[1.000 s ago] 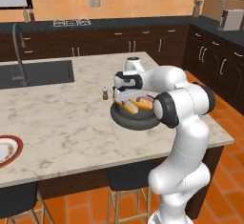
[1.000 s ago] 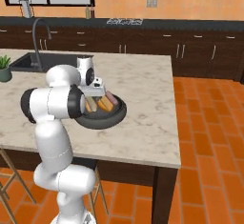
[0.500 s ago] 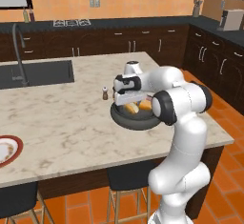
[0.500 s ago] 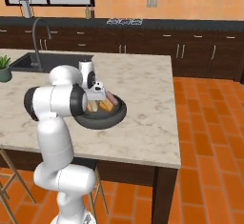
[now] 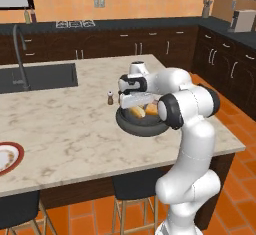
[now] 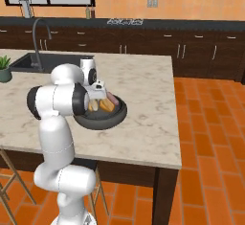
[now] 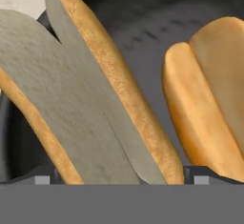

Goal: Place one bun and one sausage from the bowl on each plate.

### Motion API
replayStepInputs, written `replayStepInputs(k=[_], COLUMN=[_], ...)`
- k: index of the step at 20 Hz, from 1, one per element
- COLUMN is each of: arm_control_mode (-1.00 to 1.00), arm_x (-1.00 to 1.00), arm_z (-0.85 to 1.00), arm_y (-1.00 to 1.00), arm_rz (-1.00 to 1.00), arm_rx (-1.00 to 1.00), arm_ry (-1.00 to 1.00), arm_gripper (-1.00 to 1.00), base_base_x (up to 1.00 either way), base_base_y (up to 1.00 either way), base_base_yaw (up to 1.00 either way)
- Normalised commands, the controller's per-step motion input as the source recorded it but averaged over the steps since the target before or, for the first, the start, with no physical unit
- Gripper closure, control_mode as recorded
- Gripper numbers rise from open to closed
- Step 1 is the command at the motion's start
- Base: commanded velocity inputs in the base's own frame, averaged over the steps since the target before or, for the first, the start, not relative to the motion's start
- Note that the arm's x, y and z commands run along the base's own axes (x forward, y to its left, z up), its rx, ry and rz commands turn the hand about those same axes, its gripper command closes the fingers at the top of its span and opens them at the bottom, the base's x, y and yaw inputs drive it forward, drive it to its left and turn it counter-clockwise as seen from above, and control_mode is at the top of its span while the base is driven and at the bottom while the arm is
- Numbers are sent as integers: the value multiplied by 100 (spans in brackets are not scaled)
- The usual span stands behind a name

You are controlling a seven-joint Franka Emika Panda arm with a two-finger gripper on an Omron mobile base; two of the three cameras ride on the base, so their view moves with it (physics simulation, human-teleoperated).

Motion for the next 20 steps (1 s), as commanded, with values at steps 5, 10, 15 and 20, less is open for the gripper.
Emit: replayStepInputs(k=[5,10,15,20], arm_control_mode=[-100,-100,-100,-100], arm_x=[-36,-72,-93,-60], arm_z=[67,43,17,41], arm_y=[0,-2,-15,-24], arm_rz=[0,-5,-9,-13], arm_rx=[0,0,0,0], arm_ry=[0,-7,-10,-6], arm_gripper=[100,100,100,100], base_base_x=[0,0,0,0], base_base_y=[0,0,0,0], base_base_yaw=[0,0,0,0])
